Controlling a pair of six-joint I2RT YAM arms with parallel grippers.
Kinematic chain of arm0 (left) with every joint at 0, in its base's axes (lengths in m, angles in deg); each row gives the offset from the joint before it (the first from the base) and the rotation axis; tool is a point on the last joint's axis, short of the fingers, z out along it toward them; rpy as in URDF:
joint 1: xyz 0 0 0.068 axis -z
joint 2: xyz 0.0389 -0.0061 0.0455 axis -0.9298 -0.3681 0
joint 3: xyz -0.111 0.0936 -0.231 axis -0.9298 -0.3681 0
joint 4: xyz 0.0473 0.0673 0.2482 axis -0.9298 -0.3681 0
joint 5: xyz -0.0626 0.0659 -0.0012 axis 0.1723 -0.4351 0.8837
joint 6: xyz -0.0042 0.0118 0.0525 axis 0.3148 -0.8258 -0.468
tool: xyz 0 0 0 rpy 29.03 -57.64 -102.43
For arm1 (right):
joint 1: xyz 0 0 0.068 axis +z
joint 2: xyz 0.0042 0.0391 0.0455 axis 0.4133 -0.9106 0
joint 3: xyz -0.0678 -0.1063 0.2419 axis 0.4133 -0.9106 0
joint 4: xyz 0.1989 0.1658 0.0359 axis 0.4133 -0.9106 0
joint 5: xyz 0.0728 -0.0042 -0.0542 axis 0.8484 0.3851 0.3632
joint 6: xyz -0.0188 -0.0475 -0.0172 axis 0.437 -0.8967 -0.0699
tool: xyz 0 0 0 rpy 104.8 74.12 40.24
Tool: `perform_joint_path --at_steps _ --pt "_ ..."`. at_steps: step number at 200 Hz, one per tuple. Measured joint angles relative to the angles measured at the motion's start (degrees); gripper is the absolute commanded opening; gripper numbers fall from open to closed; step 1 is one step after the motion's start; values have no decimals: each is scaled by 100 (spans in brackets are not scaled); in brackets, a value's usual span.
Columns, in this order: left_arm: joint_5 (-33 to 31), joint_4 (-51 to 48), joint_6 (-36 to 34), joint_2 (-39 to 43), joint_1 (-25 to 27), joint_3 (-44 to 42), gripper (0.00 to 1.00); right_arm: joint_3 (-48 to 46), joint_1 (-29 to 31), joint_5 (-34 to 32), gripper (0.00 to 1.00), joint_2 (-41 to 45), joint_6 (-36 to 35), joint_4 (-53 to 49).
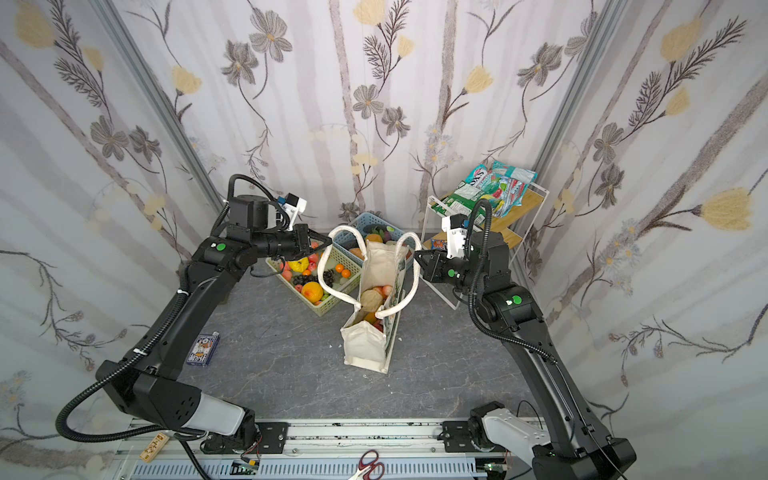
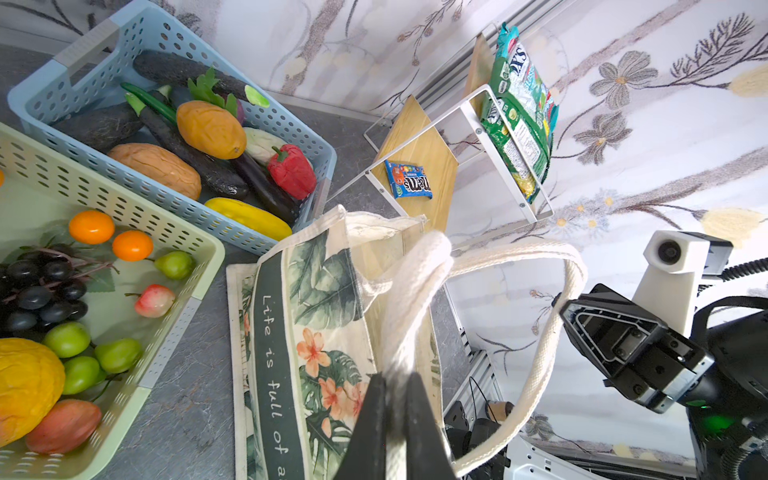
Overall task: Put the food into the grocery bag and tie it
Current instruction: 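Lift both handles up and bring the grippers together above the bag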
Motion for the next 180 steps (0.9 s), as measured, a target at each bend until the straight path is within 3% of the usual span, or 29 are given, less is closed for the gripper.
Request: perform_joint_path --at_steps 180 --pt "-142 -28 444 -564 743 1220 8 321 1202 358 10 -1248 291 1624"
